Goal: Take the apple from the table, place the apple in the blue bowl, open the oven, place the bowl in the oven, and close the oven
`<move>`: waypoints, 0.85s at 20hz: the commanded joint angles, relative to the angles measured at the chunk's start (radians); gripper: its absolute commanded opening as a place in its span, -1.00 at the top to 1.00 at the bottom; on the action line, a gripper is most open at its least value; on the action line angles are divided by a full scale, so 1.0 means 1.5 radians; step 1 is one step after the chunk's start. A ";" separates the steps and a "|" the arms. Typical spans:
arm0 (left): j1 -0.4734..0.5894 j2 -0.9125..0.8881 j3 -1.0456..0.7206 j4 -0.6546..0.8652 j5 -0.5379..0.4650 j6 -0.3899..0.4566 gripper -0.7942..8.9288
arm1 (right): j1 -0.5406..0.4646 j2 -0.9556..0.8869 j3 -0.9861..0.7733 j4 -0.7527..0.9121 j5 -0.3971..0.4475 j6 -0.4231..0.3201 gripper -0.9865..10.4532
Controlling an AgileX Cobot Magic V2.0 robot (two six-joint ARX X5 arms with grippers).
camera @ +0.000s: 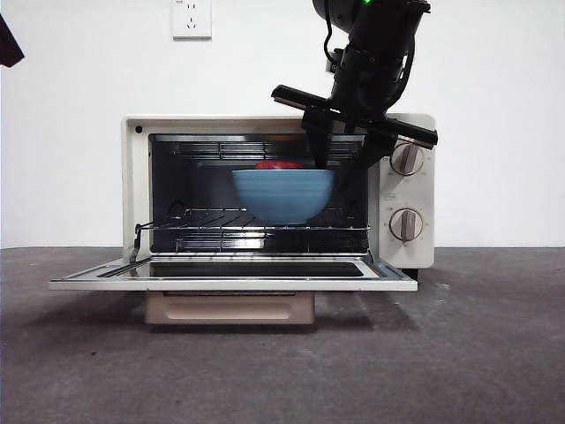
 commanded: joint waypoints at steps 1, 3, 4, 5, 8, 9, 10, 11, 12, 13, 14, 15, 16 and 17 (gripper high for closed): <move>-0.004 0.003 0.004 0.004 -0.001 0.006 0.82 | 0.007 0.010 0.019 0.006 0.003 -0.015 0.59; -0.004 0.003 0.004 0.004 -0.001 0.006 0.82 | 0.007 0.004 0.019 0.006 0.004 -0.029 0.59; -0.004 0.003 0.004 0.004 -0.001 0.006 0.82 | 0.007 0.000 0.019 0.006 0.003 -0.036 0.59; -0.004 0.003 0.004 0.005 -0.001 0.006 0.82 | 0.008 -0.006 0.019 0.005 0.003 -0.042 0.59; -0.004 0.004 0.004 0.006 -0.001 0.006 0.82 | 0.008 -0.023 0.019 0.002 0.003 -0.055 0.59; -0.004 0.004 0.004 0.006 -0.001 0.006 0.82 | 0.008 -0.031 0.019 0.000 0.003 -0.061 0.59; -0.004 0.004 0.004 0.006 -0.001 0.006 0.82 | 0.008 -0.038 0.019 -0.001 0.003 -0.066 0.59; -0.004 0.004 0.004 0.007 -0.001 0.006 0.82 | 0.008 -0.047 0.019 -0.007 0.000 -0.072 0.59; -0.004 0.004 0.004 0.008 -0.001 0.006 0.82 | 0.008 -0.056 0.019 -0.014 -0.002 -0.078 0.59; -0.003 0.005 0.004 0.012 -0.001 0.007 0.82 | 0.008 -0.068 0.019 -0.027 -0.002 -0.087 0.59; -0.003 0.006 0.004 0.022 -0.001 0.009 0.82 | 0.009 -0.082 0.019 -0.041 -0.002 -0.111 0.59; -0.002 0.009 0.002 0.044 -0.001 0.014 0.82 | 0.009 -0.098 0.019 -0.056 -0.002 -0.140 0.59; 0.003 0.012 -0.002 0.067 -0.001 0.010 0.82 | 0.013 -0.114 0.019 -0.075 -0.002 -0.170 0.59; 0.013 0.016 -0.010 0.099 -0.001 -0.006 0.82 | 0.019 -0.135 0.019 -0.102 -0.002 -0.207 0.59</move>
